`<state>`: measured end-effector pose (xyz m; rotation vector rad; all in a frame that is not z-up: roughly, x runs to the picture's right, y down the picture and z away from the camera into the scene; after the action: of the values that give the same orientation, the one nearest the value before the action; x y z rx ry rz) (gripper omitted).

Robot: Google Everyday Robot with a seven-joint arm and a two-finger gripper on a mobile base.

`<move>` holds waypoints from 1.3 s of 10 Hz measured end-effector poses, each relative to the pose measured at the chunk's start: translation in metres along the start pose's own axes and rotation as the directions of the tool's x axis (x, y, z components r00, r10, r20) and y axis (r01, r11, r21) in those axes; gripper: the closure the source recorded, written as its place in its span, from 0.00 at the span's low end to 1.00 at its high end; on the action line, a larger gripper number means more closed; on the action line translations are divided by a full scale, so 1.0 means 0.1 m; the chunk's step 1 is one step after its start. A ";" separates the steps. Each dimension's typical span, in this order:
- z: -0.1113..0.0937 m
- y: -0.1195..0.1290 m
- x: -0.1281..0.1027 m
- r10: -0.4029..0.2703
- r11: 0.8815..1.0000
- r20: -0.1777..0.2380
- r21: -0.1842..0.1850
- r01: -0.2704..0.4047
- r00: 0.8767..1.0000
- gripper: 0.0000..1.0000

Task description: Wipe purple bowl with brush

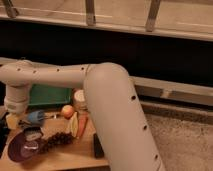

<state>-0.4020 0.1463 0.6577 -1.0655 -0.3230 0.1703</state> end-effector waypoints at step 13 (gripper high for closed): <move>0.59 0.11 0.07 -0.018 0.981 -0.079 -0.194 0.002 0.997 1.00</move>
<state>-0.4154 0.2028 0.6757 -1.2597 -0.2764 0.0881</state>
